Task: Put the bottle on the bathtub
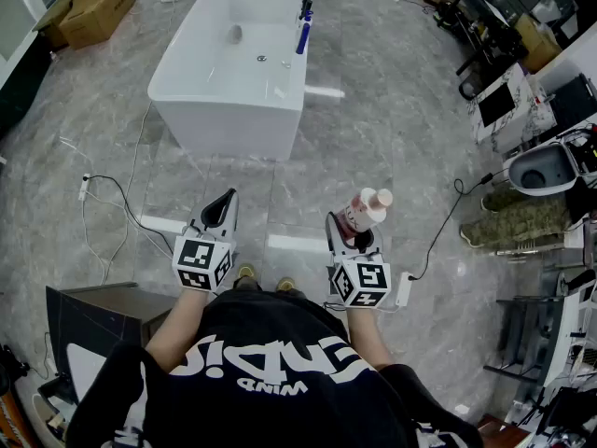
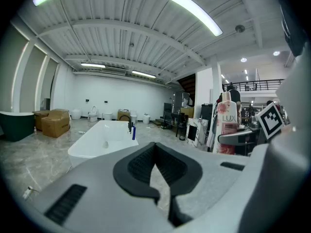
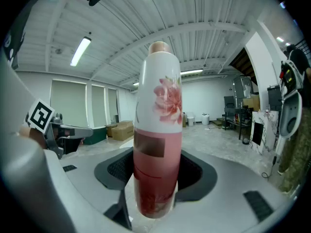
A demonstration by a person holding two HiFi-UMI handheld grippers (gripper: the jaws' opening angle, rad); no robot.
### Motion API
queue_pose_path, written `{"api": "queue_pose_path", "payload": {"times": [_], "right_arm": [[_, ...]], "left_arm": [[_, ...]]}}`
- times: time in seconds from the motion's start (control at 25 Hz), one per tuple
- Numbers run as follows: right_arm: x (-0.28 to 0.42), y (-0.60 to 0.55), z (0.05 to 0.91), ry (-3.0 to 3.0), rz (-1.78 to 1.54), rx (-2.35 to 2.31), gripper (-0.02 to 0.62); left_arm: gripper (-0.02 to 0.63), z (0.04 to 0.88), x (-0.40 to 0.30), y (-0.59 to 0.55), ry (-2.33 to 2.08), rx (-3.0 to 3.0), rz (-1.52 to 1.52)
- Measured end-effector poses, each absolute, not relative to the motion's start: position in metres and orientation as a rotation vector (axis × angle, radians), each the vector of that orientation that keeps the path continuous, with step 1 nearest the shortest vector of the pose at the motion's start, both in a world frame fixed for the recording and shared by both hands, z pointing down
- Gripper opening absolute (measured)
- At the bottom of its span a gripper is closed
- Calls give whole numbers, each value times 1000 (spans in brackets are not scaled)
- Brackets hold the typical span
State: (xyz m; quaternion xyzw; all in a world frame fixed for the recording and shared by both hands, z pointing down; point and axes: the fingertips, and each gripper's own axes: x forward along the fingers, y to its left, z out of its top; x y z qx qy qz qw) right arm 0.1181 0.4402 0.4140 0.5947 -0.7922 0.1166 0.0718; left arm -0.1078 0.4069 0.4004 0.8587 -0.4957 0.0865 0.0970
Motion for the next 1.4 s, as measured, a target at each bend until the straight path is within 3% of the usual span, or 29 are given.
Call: {"api": "queue_pose_path", "payload": {"times": [0.84,1.4], "right_arm": [[73,416,421,-2332,331,1876,256],[67,334,439,-2357,307,1840,256]], "left_arm": [[8,411,-149,370,-1292,2621,268],[8,438,-153,297,-1293,2593,279]]}}
